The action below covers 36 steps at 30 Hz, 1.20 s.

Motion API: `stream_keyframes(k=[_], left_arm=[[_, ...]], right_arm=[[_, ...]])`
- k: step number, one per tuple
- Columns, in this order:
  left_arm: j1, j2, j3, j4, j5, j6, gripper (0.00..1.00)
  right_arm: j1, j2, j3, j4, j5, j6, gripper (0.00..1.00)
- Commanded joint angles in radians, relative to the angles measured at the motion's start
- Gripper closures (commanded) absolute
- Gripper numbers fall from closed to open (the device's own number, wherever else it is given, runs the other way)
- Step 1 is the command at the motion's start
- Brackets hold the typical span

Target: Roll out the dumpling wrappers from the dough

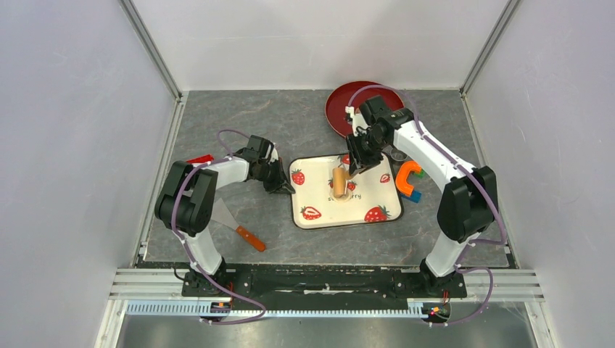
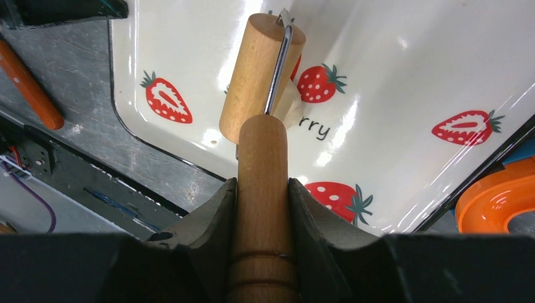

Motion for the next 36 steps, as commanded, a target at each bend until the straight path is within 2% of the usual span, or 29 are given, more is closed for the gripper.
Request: stream_keyframes(k=[1, 20, 36], left_arm=[[-0.01, 0.012, 0.021, 0.004, -0.055, 0.004, 0.98], [-0.024, 0.021, 0.027, -0.011, -0.058, 0.02, 0.98], [-0.042, 0.023, 0.03, -0.018, -0.082, 0.022, 0.98]], right_arm=[[0.001, 0.004, 0.05, -0.028, 0.027, 0.006, 1.0], [0.019, 0.04, 0.029, -0.007, -0.049, 0.026, 1.0], [0.031, 0.053, -0.099, -0.011, 0.033, 0.01, 1.0]])
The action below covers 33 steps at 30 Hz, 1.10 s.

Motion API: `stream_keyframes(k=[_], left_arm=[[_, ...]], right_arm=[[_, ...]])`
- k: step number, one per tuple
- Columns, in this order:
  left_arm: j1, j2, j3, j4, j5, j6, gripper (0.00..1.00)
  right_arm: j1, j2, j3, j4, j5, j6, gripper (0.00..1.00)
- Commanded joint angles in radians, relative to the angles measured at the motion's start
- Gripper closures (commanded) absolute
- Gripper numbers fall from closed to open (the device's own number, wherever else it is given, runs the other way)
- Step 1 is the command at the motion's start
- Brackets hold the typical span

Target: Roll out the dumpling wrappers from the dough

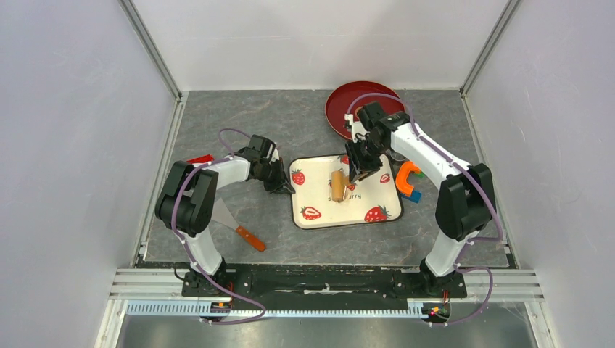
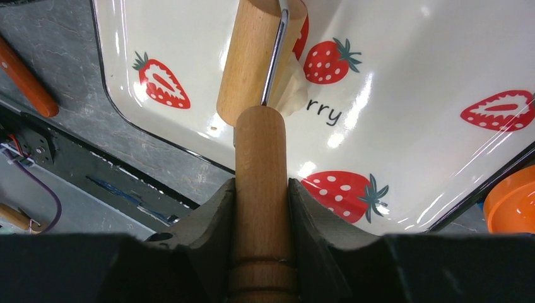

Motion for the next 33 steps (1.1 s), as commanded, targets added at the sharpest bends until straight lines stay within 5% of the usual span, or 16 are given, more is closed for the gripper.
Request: stream_keyframes(k=[1, 33], left_arm=[[-0.03, 0.021, 0.019, 0.001, -0.055, 0.021, 0.98], [-0.05, 0.025, 0.029, -0.018, -0.068, 0.039, 0.98]], right_arm=[[0.018, 0.018, -0.08, 0.021, 0.023, -0.009, 1.0], [-0.035, 0.115, -0.184, 0.012, 0.131, -0.031, 1.0]])
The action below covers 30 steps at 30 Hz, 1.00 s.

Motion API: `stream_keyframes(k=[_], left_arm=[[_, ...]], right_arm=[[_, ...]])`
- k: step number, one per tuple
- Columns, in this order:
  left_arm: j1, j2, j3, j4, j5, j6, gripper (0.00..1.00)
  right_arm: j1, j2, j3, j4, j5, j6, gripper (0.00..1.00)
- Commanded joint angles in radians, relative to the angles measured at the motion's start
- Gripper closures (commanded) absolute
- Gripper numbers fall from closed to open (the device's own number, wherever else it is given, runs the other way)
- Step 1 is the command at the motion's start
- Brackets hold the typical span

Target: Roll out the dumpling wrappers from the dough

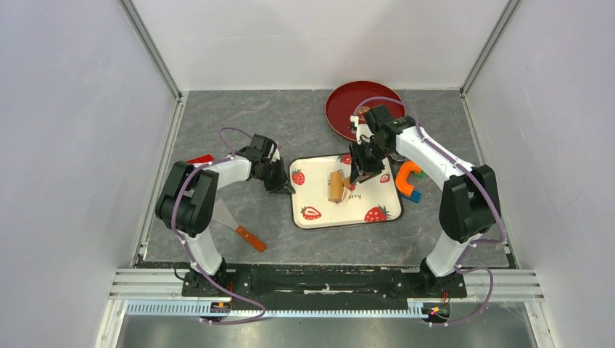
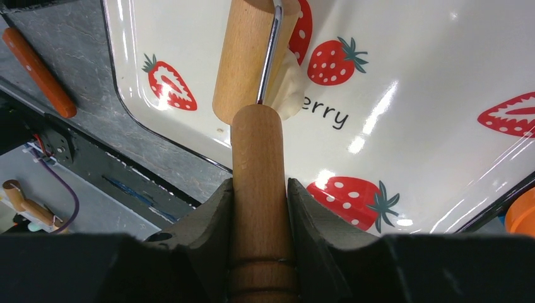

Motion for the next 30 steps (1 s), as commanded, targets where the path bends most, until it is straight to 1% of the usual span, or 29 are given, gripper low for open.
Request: stream_keyframes(k=[1, 7, 16, 30], left_arm=[[-0.038, 0.025, 0.019, -0.002, -0.043, 0.041, 0.98], [-0.04, 0.03, 0.027, -0.008, -0.043, 0.043, 0.98], [-0.042, 0.036, 0.033, -0.011, -0.042, 0.044, 0.98], [-0.05, 0.038, 0.039, -0.016, -0.047, 0.044, 0.98]], right_arm=[[-0.002, 0.145, -0.068, -0.066, 0.187, -0.043, 1.0], [-0.002, 0.178, -0.04, -0.071, 0.176, -0.045, 1.0], [0.002, 0.192, -0.057, -0.062, 0.203, -0.058, 1.0], [0.004, 0.213, -0.072, -0.042, 0.195, -0.069, 1.0]])
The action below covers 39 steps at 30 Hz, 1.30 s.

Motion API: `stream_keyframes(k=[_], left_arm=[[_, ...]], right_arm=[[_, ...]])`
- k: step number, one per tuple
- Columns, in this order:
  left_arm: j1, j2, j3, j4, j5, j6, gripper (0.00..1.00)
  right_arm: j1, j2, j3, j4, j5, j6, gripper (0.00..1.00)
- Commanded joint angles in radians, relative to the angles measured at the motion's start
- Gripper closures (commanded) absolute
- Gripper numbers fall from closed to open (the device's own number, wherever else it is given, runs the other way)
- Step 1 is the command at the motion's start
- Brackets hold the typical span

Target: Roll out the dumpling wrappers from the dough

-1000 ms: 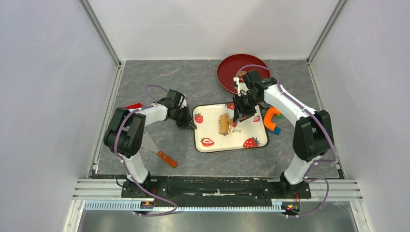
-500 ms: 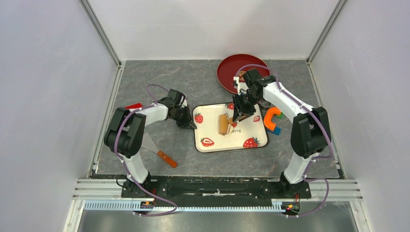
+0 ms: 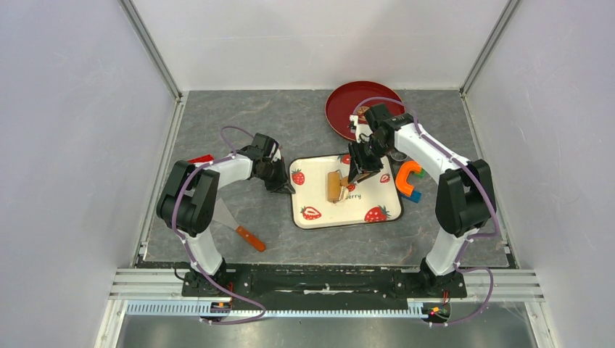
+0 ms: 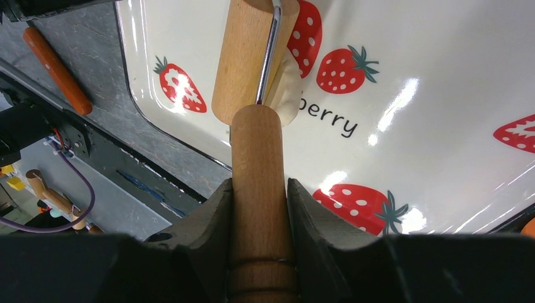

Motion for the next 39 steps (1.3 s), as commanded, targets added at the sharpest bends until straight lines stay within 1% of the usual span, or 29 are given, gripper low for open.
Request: stream_keyframes(k=[1, 8, 16, 29, 35, 39], left_arm=[[-0.039, 0.032, 0.016, 0.018, -0.023, 0.044, 0.98], [-0.043, 0.031, 0.017, 0.006, -0.038, 0.048, 0.98], [-0.047, 0.033, 0.017, 0.01, -0.036, 0.046, 0.98], [-0.061, 0.04, 0.022, 0.009, -0.039, 0.048, 0.98], [-0.062, 0.04, 0.022, 0.01, -0.04, 0.046, 0.98], [-0.064, 0.038, 0.022, 0.01, -0.042, 0.046, 0.98]], right_arm=[[0.027, 0.154, -0.105, -0.028, 0.266, -0.063, 1.0], [0.028, 0.153, -0.083, -0.031, 0.255, -0.059, 1.0], [0.03, 0.173, -0.01, -0.036, 0.197, -0.049, 1.0], [0.031, 0.157, 0.012, -0.004, 0.114, -0.037, 1.0], [0.046, 0.161, 0.006, -0.007, 0.147, -0.036, 1.0], [0.061, 0.163, -0.001, -0.009, 0.198, -0.034, 1.0]])
